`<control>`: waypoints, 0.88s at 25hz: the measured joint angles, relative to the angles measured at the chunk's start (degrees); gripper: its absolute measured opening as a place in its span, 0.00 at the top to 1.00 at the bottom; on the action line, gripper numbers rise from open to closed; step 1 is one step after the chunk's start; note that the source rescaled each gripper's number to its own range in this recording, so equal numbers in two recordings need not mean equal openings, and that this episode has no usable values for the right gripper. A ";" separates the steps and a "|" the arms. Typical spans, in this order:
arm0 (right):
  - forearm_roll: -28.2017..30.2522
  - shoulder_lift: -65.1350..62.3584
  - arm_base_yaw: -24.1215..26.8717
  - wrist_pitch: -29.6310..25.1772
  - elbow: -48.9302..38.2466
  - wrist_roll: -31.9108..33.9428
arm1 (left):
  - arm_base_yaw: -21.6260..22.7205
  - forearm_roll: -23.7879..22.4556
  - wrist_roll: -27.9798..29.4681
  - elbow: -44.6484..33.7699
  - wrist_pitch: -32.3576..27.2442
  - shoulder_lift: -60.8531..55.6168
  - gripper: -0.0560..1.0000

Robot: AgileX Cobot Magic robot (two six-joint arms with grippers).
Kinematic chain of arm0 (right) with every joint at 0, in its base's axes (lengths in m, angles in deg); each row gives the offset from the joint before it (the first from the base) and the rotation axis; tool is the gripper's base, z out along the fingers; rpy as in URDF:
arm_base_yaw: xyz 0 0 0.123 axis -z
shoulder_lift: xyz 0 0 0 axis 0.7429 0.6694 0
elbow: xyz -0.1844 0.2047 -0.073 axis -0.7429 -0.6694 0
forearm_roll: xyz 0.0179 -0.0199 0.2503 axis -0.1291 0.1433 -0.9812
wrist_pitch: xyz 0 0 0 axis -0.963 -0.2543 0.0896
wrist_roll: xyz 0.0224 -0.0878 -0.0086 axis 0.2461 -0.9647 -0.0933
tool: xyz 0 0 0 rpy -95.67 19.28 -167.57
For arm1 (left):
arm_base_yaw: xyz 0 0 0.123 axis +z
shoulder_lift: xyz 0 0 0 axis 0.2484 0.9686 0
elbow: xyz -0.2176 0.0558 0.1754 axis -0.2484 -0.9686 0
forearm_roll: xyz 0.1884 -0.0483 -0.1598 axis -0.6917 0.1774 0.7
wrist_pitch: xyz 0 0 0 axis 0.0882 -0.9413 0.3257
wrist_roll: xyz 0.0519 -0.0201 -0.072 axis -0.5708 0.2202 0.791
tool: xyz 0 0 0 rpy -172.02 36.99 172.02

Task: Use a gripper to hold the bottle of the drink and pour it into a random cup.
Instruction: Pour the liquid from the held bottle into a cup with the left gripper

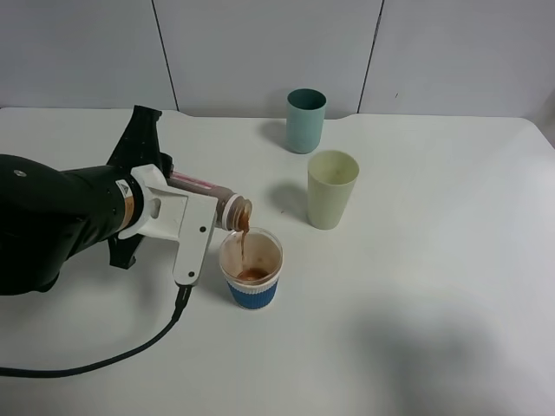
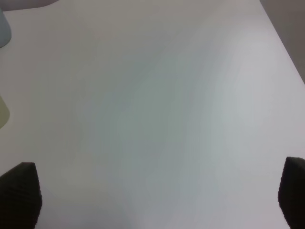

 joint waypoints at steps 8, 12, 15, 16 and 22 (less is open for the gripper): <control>0.00 0.00 0.00 0.00 0.00 0.00 | 0.00 -2.96 1.36 0.00 -1.56 0.00 0.95; 0.00 0.00 0.00 0.00 0.00 0.00 | 0.00 -3.02 1.61 0.00 -1.63 0.00 0.95; 0.00 0.00 0.00 0.00 0.00 0.00 | 0.00 -3.02 1.99 -0.06 -1.63 -0.05 0.95; 0.00 0.00 0.00 0.00 0.00 0.00 | -0.06 -3.09 2.26 -0.36 -1.63 -0.05 0.95; 0.00 0.00 0.00 0.00 0.00 0.00 | -2.90 -3.22 4.28 -1.64 -3.10 -0.13 0.95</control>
